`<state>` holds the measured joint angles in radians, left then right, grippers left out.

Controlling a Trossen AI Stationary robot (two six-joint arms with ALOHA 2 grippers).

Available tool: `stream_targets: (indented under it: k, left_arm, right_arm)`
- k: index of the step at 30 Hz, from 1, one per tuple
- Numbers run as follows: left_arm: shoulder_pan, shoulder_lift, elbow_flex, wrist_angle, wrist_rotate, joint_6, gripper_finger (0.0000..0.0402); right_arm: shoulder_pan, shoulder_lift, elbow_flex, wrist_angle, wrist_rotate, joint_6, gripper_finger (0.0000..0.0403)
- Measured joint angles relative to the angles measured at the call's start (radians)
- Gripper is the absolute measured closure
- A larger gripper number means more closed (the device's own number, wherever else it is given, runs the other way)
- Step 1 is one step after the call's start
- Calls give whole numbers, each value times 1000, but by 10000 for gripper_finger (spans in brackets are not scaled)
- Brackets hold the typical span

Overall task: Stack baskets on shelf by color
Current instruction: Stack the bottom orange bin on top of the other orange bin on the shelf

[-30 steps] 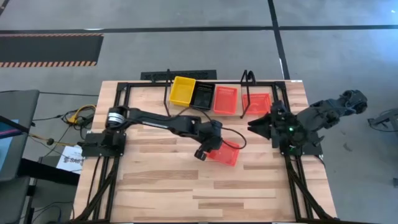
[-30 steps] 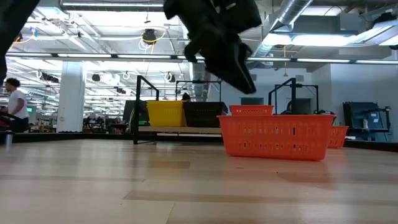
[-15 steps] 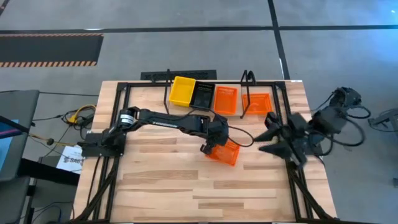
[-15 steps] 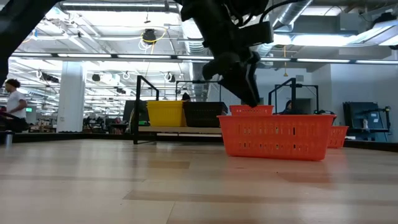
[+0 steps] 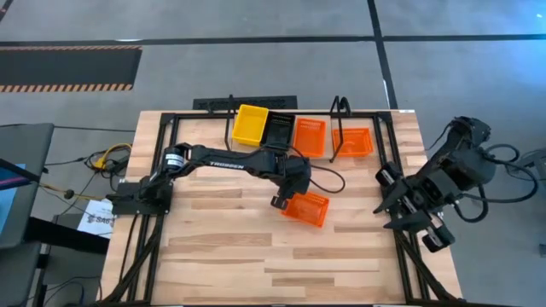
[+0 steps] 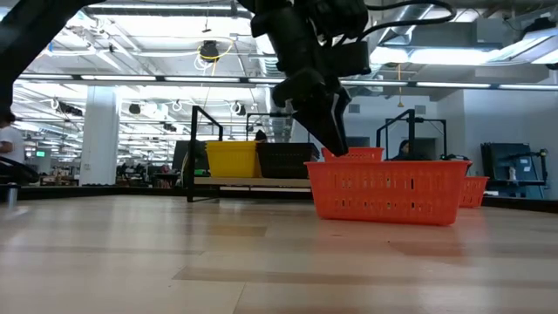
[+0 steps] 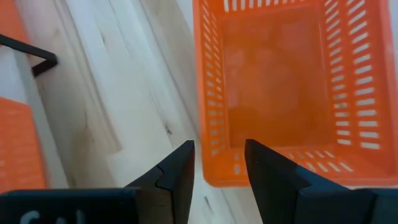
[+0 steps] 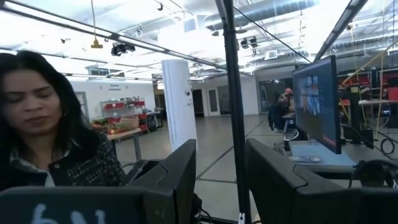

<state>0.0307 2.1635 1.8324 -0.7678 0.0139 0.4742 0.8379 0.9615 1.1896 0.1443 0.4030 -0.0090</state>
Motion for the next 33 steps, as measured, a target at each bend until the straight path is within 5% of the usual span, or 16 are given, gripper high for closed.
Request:
stream_targets:
  k: [15,21,25,29,33]
  left_arm:
    - [-12,0,-1,-2,24,-80,271]
    - [-36,-3,4,-21,-57,-159,272]
    - [-47,-4,70,-120,-94,-193,290]
    - [-51,-5,173,-269,-166,-201,344]
    - [-51,-8,296,-452,-189,-225,394]
  right_arm:
    - [-9,12,0,-37,23,18,246]
    - [-96,66,0,-212,92,234,252]
    - [-124,73,0,-350,89,428,301]
    - [-115,74,0,-387,73,436,386]
    - [-93,74,0,-395,96,413,391]
